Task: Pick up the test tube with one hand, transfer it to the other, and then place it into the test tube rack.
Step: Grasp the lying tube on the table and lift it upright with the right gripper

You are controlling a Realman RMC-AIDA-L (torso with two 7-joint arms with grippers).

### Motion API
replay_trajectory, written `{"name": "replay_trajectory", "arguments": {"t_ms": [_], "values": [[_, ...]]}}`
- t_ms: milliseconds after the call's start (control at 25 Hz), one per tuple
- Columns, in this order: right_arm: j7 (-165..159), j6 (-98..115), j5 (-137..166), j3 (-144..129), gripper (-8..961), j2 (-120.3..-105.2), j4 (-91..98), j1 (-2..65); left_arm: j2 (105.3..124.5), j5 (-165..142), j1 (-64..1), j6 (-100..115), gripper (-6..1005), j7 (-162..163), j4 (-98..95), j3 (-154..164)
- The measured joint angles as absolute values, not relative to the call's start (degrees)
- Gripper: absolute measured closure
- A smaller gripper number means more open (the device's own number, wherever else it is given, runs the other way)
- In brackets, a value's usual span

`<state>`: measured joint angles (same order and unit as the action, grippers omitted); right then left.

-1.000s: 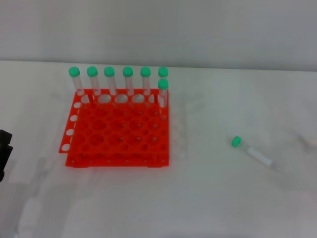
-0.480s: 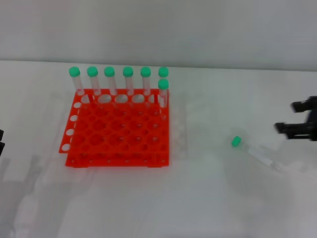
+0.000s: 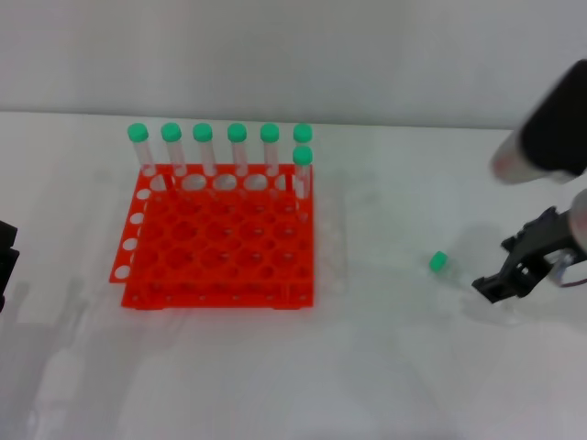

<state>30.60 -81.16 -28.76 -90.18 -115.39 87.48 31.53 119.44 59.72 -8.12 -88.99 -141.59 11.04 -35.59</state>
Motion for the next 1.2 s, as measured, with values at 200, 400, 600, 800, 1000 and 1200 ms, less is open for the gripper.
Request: {"name": "replay_trajectory", "arguments": {"t_ms": [200,400,600,800,1000,1200], "values": [[26.6,-80.7,-26.4,-95.0,269,-115.85,81.5,36.3,119.44,59.7,-8.2,-88.8,122,-141.8,11.1,-35.5],[25.0,-78.8,-26.2,-97.2,303,-115.95,75.0,39.3,119.44,59.4,-8.5,-88.6,122,-142.2,10.9,-35.4],[24.8,-77.4,-25.0,-97.6,315,-115.90,70.0,41.0,119.44,59.3,-8.6,-88.6,122,-142.2,10.8,-35.3],[24.5,-76.9,-23.9,-97.6,319,-115.94,68.4,41.6,119.44,59.3,-8.7,-88.6,122,-142.1,10.8,-35.3],[24.3,-76.9,-23.8,-97.2,323,-115.87,66.2,42.6,119.44,59.2,-8.8,-88.9,123,-142.1,10.8,-35.3],[24.3,-76.9,-24.3,-97.1,398,-115.85,64.1,43.8,119.44,59.2,-8.9,-89.1,123,-142.1,10.7,-35.3]]}}
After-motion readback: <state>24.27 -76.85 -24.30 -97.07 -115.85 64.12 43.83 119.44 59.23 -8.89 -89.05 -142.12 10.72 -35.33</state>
